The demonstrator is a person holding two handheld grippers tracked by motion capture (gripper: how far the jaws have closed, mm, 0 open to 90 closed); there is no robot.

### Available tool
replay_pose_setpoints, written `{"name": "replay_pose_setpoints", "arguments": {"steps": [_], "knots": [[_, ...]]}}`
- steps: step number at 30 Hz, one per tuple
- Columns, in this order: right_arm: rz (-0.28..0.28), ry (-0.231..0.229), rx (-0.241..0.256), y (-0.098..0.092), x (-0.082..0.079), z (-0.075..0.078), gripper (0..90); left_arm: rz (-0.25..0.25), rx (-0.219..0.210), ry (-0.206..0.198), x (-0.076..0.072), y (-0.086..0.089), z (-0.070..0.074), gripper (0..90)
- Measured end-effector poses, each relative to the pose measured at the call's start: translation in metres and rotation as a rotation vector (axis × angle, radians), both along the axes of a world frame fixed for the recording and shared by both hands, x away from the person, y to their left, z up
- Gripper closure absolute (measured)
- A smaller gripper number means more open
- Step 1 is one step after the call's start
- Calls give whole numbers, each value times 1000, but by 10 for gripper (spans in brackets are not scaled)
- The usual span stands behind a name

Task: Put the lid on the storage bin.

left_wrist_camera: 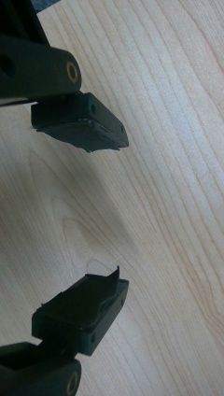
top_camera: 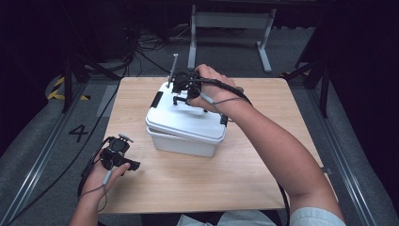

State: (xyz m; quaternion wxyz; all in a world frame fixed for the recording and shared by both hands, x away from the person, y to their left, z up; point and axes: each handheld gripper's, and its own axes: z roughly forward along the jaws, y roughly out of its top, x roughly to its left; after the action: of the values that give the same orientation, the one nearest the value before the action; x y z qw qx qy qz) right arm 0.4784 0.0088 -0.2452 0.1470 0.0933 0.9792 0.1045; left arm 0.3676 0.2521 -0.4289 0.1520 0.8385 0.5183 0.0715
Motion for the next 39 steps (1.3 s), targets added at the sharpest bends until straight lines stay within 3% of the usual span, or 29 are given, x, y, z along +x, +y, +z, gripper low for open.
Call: {"name": "replay_pose_setpoints", "arguments": {"steps": [12, 20, 27, 30, 39], "knots": [[29, -3, -32, 16, 3, -19, 848, -3, 1, 5, 0, 0, 0, 277], [33, -7, -28, 18, 4, -23, 845, 0, 2, 11, -1, 1, -1, 276], [20, -10, -72, 14, 6, -25, 844, -2, 2, 15, -1, 1, -1, 276], [17, -3, -67, 12, 8, -30, 842, 2, -1, 17, -1, 0, -2, 275], [23, -24, -76, 21, 6, -35, 843, -6, 10, 14, 0, -1, -3, 275]]}}
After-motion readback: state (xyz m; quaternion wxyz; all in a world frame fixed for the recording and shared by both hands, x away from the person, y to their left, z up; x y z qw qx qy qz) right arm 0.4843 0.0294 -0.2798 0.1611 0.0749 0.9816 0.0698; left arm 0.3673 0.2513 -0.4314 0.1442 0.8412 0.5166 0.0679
